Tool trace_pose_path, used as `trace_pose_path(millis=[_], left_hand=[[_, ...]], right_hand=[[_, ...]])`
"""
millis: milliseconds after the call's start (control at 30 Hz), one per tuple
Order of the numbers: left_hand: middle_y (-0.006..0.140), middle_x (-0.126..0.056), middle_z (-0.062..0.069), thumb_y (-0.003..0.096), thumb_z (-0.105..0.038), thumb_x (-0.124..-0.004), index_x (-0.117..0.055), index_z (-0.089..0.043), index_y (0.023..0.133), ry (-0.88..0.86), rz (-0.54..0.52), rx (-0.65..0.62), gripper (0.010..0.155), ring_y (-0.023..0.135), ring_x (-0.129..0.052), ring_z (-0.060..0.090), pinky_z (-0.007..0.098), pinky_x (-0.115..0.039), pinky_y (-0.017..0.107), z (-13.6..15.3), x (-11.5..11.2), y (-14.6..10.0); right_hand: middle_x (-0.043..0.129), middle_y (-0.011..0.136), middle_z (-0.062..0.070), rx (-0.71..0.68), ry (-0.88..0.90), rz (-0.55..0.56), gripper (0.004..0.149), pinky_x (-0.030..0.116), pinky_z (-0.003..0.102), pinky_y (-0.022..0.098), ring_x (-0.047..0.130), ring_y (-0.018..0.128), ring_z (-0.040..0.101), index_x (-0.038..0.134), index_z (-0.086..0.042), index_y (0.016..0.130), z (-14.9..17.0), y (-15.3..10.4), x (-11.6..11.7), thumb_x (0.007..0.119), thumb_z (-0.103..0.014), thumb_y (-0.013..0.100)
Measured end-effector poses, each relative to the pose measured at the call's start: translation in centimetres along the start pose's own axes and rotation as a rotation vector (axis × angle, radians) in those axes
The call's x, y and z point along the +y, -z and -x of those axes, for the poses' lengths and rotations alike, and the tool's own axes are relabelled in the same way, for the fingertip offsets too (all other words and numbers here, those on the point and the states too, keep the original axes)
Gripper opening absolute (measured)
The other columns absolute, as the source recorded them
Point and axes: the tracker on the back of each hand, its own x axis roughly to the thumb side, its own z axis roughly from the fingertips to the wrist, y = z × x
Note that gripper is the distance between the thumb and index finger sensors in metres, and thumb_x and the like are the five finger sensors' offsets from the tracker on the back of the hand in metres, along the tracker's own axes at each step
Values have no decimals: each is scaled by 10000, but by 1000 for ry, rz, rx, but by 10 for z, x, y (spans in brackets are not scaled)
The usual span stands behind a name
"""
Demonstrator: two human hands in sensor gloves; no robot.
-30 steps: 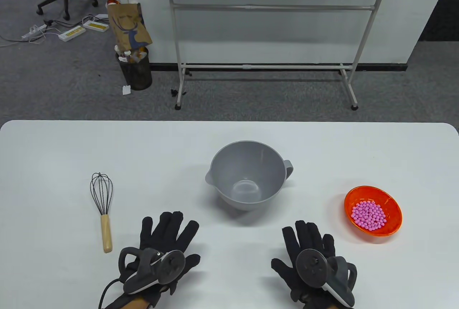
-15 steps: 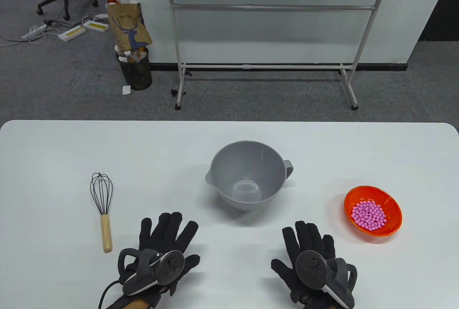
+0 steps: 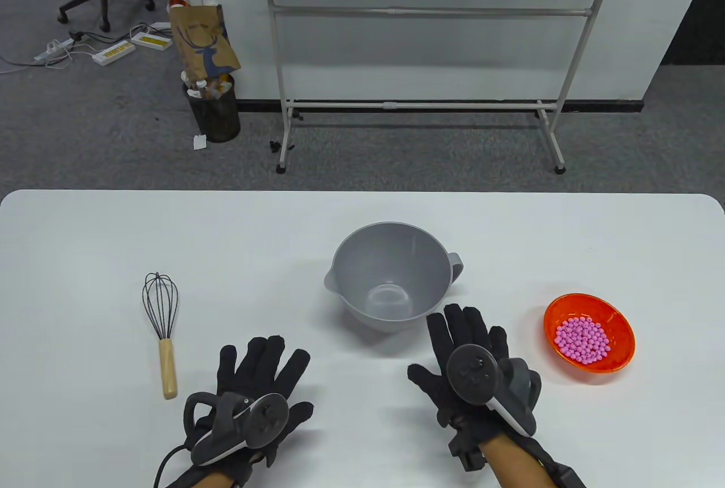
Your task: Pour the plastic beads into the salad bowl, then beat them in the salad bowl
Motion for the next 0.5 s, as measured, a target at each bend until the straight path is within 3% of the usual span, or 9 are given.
trace_pose_path(millis=[133, 300, 400, 500], left_hand=[[1249, -395, 92, 429, -716, -638, -429, -416, 1104, -1, 7, 2, 768, 1158, -439, 377, 702, -270, 749, 1, 0, 0], [1249, -394, 91, 430, -715, -638, -427, -416, 1104, -3, 9, 5, 766, 1158, -439, 376, 701, -269, 750, 4, 0, 0], [1249, -395, 89, 430, -714, -638, -428, -415, 1104, 2, 16, 6, 767, 1157, -443, 378, 702, -270, 749, 4, -1, 0], [1249, -396, 93, 430, -714, -640, -429, -414, 1105, -3, 17, 8, 768, 1158, -440, 379, 703, -267, 749, 5, 0, 1]], right_hand=[[471, 1194, -14, 31, -54, -1, 822, 373, 639, 788, 430, 1174, 330, 560, -290, 1079, -19, 30, 11, 941, -542, 396], [552, 1175, -42, 55, -120, -89, 730, 406, 631, 786, 480, 1165, 319, 628, -305, 1053, -37, 55, 37, 938, -486, 417], [640, 1143, -45, 75, -171, -146, 650, 430, 619, 782, 506, 1152, 305, 698, -305, 1015, -38, 64, 52, 935, -449, 428], [774, 1059, -41, 73, -145, -100, 522, 478, 609, 770, 609, 1108, 284, 806, -302, 929, -37, 66, 55, 939, -396, 433]])
